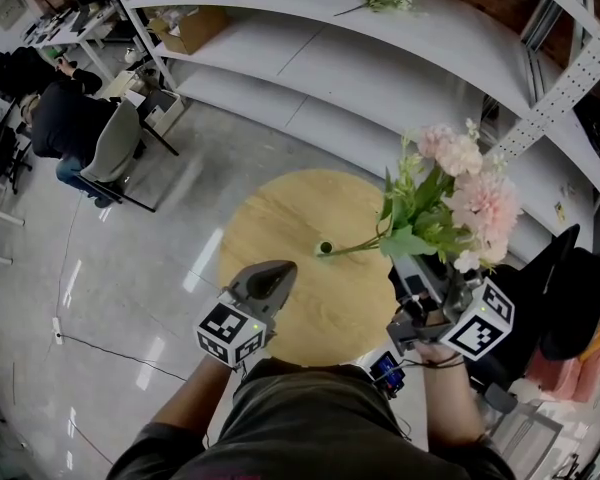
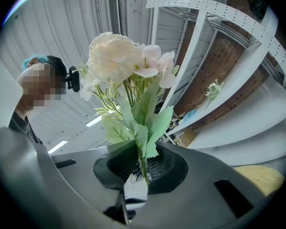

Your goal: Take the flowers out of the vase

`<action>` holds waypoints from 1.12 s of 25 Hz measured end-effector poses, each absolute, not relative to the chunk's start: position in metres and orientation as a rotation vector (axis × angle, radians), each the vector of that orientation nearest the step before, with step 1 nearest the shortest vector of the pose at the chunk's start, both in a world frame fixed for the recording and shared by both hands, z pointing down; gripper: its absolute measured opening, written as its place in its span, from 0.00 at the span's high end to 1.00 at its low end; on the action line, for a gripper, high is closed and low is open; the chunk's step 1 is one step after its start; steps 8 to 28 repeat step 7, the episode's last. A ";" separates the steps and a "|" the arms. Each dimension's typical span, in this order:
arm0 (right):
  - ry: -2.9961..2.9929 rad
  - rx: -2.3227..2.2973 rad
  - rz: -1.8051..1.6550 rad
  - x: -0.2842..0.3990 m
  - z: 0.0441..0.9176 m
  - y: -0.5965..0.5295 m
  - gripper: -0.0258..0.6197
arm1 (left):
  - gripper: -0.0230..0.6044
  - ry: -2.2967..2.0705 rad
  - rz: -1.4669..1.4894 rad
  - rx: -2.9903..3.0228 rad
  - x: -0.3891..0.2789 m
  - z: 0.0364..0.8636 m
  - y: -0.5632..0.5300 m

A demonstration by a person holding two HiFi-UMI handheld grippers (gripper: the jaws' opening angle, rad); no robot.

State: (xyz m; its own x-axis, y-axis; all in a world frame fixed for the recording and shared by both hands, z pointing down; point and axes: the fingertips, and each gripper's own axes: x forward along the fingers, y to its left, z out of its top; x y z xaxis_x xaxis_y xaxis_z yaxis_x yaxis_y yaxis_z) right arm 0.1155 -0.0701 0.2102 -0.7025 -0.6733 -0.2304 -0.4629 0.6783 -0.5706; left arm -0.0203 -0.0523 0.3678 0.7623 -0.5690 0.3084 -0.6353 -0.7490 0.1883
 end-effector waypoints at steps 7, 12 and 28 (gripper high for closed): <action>2.452 -0.899 -0.714 0.129 0.227 -0.075 0.87 | 0.95 -0.934 0.334 2.678 -0.011 0.372 -0.053; 2.452 -0.899 -0.714 0.129 0.227 -0.075 0.87 | 0.95 -0.934 0.334 2.678 -0.011 0.372 -0.053; 2.452 -0.899 -0.714 0.129 0.227 -0.075 0.87 | 0.95 -0.934 0.334 2.678 -0.011 0.372 -0.053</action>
